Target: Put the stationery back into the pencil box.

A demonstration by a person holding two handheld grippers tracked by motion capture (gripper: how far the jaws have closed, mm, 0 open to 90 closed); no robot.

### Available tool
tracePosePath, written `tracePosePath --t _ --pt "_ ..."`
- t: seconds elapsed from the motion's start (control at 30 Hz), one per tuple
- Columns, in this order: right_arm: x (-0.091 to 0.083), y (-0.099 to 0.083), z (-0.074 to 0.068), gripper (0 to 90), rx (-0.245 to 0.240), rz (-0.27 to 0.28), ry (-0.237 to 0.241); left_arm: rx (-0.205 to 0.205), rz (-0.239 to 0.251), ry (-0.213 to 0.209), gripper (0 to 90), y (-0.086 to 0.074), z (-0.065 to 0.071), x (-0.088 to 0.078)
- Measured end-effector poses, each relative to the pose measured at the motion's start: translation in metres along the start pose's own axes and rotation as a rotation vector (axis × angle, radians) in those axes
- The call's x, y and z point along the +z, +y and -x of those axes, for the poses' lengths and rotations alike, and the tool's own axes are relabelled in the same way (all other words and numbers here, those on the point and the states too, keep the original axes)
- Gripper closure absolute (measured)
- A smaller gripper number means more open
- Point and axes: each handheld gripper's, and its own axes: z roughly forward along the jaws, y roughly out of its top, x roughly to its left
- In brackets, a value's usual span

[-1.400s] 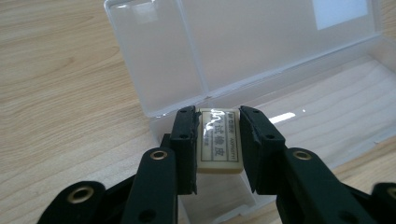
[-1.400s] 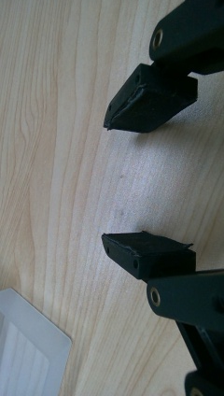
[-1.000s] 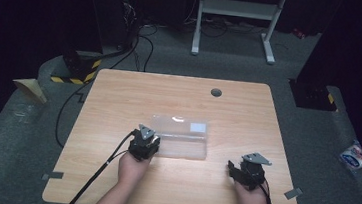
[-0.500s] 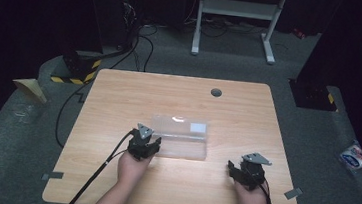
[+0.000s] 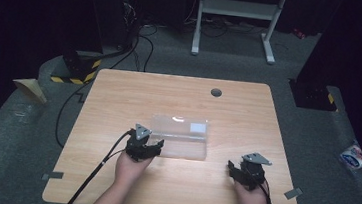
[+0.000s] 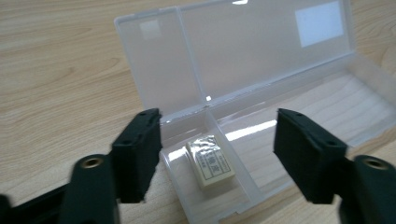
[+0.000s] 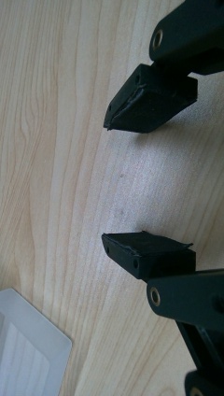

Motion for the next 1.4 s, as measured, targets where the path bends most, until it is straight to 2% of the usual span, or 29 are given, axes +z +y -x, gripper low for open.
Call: tracePosePath --t 0.1,0.17,0.2,0.23,0.27,0.3,0.37,0.4,0.5,0.57,0.6,0.77,0.87,0.93,1.0,1.07,1.13,1.2,1.4 --pt "0.0 0.0 0.0 38.0 0.003 -0.001 0.0 0.013 -0.017 0.0 18.8 -0.001 -0.007 -0.005" --pt "0.0 0.0 0.0 38.0 0.004 0.0 0.0 0.008 -0.03 -0.022 12.4 -0.004 -0.013 -0.006" --pt "0.0 0.0 0.0 38.0 0.005 0.0 0.0 0.011 -0.05 -0.027 0.7 -0.005 -0.015 -0.006" --pt "0.0 0.0 0.0 38.0 0.005 0.0 0.0 0.021 -0.075 -0.031 0.7 -0.007 -0.017 -0.006" --pt "0.0 0.0 0.0 38.0 0.005 0.0 0.0 0.049 -0.089 -0.027 0.0 -0.011 -0.021 -0.008" --pt "0.0 0.0 0.0 38.0 0.005 0.0 0.0 0.049 -0.089 -0.027 0.0 -0.011 -0.021 -0.008" --pt "0.0 0.0 0.0 38.0 0.005 0.0 0.0 0.039 -0.082 -0.028 0.0 -0.018 -0.032 -0.014" --pt "0.0 0.0 0.0 38.0 0.005 0.0 0.0 0.039 -0.082 -0.028 0.0 -0.018 -0.032 -0.014" --pt "0.0 0.0 0.0 38.0 0.005 0.0 0.0 0.023 -0.069 -0.016 0.0 -0.025 -0.045 -0.022" --pt "0.0 0.0 -0.001 37.9 0.012 -0.001 -0.001 0.012 -0.06 -0.004 0.0 -0.031 -0.058 -0.031" --pt "0.0 0.0 -0.001 37.9 0.012 -0.001 -0.001 0.012 -0.06 -0.004 0.0 -0.031 -0.058 -0.031" --pt "0.001 0.001 -0.001 37.9 0.011 0.0 -0.003 0.001 -0.064 0.019 0.0 -0.042 -0.078 -0.044" --pt "0.001 0.001 -0.001 37.9 0.012 0.001 -0.005 -0.004 -0.1 0.028 0.0 -0.055 -0.095 -0.051" --pt "0.001 0.001 -0.001 37.8 0.011 0.001 -0.005 -0.002 -0.113 0.031 0.0 -0.059 -0.099 -0.052" --pt "0.001 0.001 -0.001 37.9 0.011 0.001 -0.005 0.026 -0.14 0.058 0.0 -0.067 -0.107 -0.055" --pt "0.001 0.001 -0.001 37.8 0.009 0.001 -0.005 0.014 -0.172 0.071 0.3 -0.074 -0.113 -0.056" --pt "0.001 0.001 -0.001 37.8 0.008 0.001 -0.006 0.014 -0.165 0.068 0.4 -0.077 -0.115 -0.06" --pt "0.001 0.001 -0.001 37.4 0.007 0.001 -0.007 0.044 -0.152 0.067 3.1 -0.081 -0.113 -0.063" --pt "0.001 0.0 -0.001 35.1 0.012 0.002 -0.017 0.026 -0.14 0.085 6.2 -0.083 -0.111 -0.064"
